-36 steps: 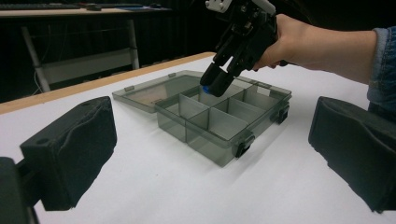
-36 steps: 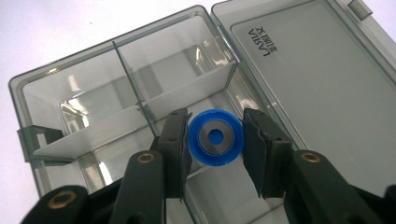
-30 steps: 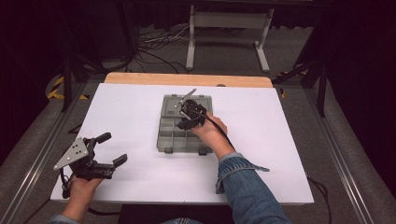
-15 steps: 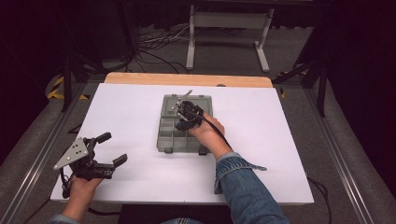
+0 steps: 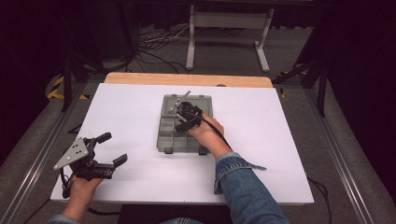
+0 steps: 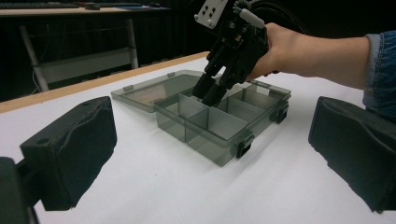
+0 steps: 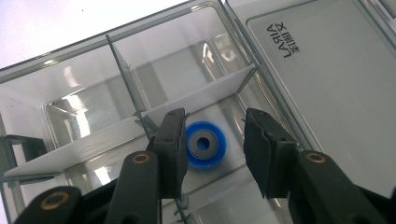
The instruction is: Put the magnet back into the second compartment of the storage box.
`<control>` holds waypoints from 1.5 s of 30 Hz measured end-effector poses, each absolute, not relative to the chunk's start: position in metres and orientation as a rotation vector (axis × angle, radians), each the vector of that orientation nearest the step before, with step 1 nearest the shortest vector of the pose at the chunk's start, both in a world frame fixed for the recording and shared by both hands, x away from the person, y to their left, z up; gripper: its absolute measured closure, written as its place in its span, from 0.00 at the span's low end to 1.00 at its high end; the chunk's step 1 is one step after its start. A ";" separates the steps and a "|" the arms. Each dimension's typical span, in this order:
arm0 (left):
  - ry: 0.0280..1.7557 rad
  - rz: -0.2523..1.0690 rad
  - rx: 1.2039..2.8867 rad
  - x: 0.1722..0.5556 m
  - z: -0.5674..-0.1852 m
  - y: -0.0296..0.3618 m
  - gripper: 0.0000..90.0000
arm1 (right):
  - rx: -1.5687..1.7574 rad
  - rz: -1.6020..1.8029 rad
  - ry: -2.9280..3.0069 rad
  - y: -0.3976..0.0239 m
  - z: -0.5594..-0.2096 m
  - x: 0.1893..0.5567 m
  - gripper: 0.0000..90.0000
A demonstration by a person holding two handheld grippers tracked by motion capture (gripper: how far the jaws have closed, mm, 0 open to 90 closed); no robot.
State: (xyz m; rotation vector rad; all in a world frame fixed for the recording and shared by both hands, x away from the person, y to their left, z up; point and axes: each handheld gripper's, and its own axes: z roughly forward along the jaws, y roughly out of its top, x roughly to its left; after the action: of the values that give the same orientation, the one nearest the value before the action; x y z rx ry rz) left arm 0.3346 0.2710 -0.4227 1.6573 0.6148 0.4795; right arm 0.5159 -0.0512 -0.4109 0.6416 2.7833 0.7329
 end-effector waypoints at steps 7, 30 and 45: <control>0.615 0.480 1.660 0.335 -0.422 0.271 0.02 | 0.654 0.766 2.770 -0.055 -0.405 0.515 0.59; 0.611 0.481 1.653 0.334 -0.422 0.270 0.02 | 0.670 0.968 2.638 -0.085 -0.359 0.478 0.20; 0.609 0.485 1.648 0.333 -0.421 0.269 0.02 | 0.644 1.152 2.550 -0.121 -0.336 0.441 0.09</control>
State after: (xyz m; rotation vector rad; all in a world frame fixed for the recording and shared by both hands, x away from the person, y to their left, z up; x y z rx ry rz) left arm 0.3334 0.2690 -0.4214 1.6479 0.6085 0.4851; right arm 0.4406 -0.1209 -0.3363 0.6443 2.5497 1.1519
